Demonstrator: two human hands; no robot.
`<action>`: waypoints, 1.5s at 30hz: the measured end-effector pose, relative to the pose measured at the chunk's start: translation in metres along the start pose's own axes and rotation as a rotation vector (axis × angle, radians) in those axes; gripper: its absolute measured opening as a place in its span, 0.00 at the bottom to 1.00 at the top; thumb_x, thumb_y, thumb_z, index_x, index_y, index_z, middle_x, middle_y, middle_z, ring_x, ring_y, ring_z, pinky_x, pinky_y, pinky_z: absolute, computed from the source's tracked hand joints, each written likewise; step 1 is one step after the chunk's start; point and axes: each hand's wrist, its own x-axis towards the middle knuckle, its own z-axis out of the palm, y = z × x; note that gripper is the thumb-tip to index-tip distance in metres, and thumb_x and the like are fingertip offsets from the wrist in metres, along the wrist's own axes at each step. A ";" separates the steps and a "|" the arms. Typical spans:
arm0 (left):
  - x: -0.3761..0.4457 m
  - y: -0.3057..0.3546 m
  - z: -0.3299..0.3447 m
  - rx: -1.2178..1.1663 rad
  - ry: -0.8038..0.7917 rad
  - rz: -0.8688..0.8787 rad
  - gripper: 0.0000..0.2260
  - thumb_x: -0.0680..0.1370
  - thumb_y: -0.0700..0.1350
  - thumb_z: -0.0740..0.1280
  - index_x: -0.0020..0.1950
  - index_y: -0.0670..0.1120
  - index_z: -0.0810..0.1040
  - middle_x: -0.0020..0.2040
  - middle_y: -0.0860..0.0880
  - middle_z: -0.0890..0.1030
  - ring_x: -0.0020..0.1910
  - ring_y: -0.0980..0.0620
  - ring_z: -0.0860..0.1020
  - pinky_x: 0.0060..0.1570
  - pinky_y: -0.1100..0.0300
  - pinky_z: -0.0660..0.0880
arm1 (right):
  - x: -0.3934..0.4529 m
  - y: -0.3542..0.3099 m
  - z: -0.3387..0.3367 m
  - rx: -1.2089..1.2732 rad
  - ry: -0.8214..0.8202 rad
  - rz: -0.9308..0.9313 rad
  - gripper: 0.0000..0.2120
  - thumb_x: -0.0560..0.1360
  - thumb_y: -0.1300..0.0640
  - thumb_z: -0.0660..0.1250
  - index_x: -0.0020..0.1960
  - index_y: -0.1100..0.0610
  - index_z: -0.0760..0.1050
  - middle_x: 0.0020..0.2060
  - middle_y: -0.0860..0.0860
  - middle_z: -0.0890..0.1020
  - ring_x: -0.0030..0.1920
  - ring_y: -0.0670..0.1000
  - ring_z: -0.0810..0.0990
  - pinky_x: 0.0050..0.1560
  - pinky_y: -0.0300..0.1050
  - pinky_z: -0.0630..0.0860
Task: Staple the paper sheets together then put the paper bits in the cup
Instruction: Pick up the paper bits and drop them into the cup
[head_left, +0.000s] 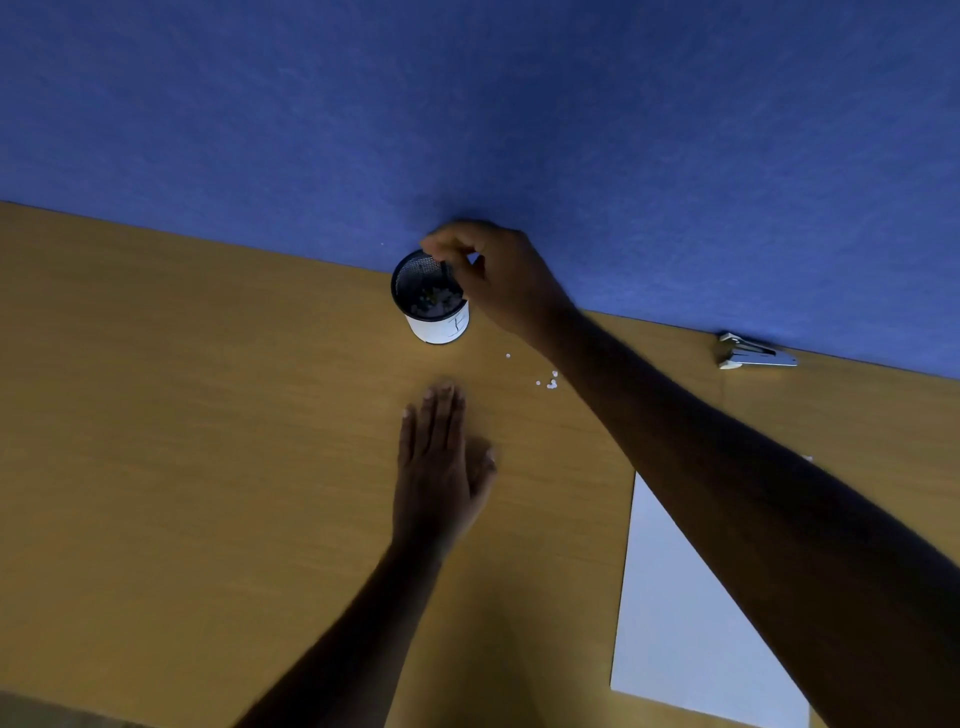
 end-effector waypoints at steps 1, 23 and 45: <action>0.000 0.000 0.000 -0.001 0.002 -0.001 0.35 0.84 0.56 0.65 0.85 0.40 0.61 0.87 0.43 0.60 0.87 0.44 0.58 0.84 0.38 0.58 | -0.004 -0.002 -0.002 0.008 0.024 -0.005 0.10 0.80 0.67 0.65 0.57 0.61 0.83 0.52 0.52 0.87 0.53 0.39 0.81 0.50 0.22 0.69; 0.000 -0.002 0.000 0.021 -0.036 -0.003 0.35 0.84 0.58 0.61 0.86 0.41 0.59 0.88 0.44 0.57 0.88 0.45 0.55 0.86 0.40 0.55 | -0.142 0.092 -0.007 -0.641 -0.402 -0.137 0.21 0.81 0.63 0.66 0.73 0.60 0.74 0.69 0.58 0.78 0.66 0.55 0.79 0.67 0.47 0.77; 0.000 -0.001 0.000 0.033 -0.054 -0.005 0.35 0.84 0.58 0.61 0.86 0.41 0.59 0.88 0.44 0.58 0.88 0.44 0.56 0.85 0.39 0.56 | -0.168 0.076 -0.012 -0.525 -0.257 0.164 0.17 0.80 0.67 0.65 0.68 0.61 0.77 0.66 0.58 0.78 0.61 0.55 0.81 0.61 0.45 0.80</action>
